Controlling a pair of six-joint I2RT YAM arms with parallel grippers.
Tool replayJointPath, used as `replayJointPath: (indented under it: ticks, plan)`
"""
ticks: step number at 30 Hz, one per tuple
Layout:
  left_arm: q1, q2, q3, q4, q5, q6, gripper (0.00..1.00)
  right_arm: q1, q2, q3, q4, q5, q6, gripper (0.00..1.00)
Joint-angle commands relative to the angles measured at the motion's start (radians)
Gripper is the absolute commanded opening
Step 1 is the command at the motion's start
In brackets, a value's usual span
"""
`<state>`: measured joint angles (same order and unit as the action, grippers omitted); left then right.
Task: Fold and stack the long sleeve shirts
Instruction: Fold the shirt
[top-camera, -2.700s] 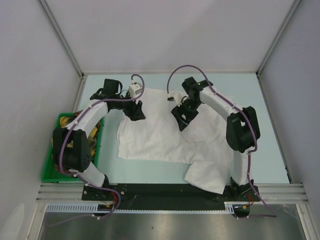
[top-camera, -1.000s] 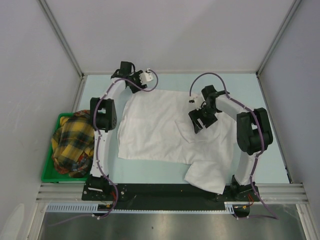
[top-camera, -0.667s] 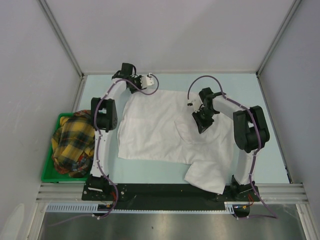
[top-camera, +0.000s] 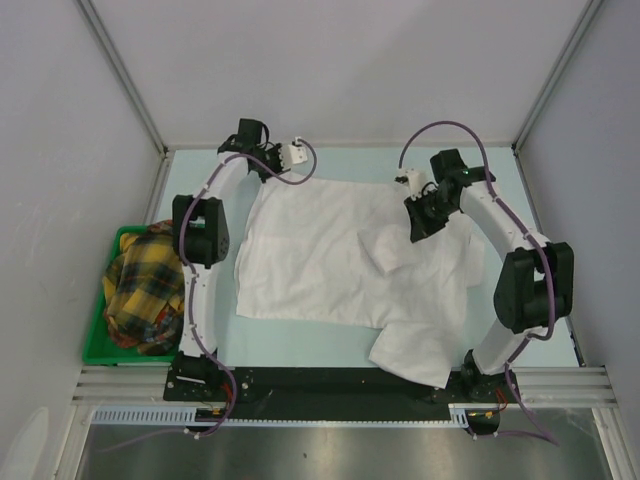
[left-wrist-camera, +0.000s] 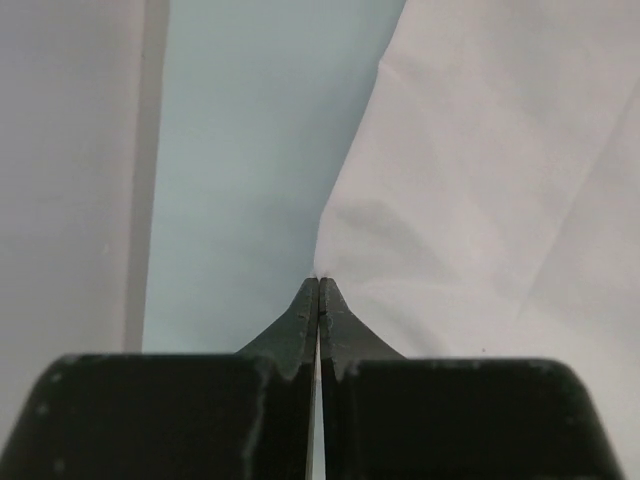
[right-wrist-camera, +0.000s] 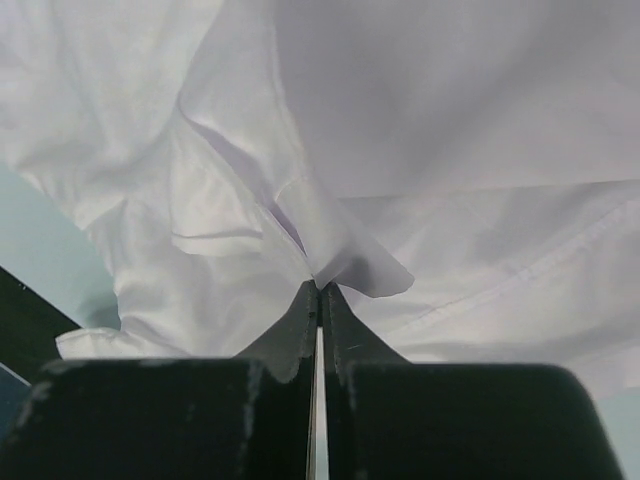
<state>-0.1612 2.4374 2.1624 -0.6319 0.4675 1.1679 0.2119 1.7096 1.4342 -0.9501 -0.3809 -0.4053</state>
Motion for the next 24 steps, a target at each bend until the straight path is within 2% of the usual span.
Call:
replayJointPath:
  ticks: [1, 12, 24]
  plan:
    - [-0.004, -0.153, -0.074, 0.024, 0.059, -0.005, 0.0, -0.028, -0.105, 0.077, -0.068, -0.015, -0.061, 0.0]
    - [-0.001, -0.333, -0.309, 0.032, 0.062, 0.067, 0.0, -0.144, -0.221, 0.419, -0.236, 0.063, -0.164, 0.0]
    - [0.008, -0.465, -0.533, 0.109, 0.076, 0.125, 0.0, -0.121, -0.375, 0.532, -0.358, 0.195, -0.184, 0.0]
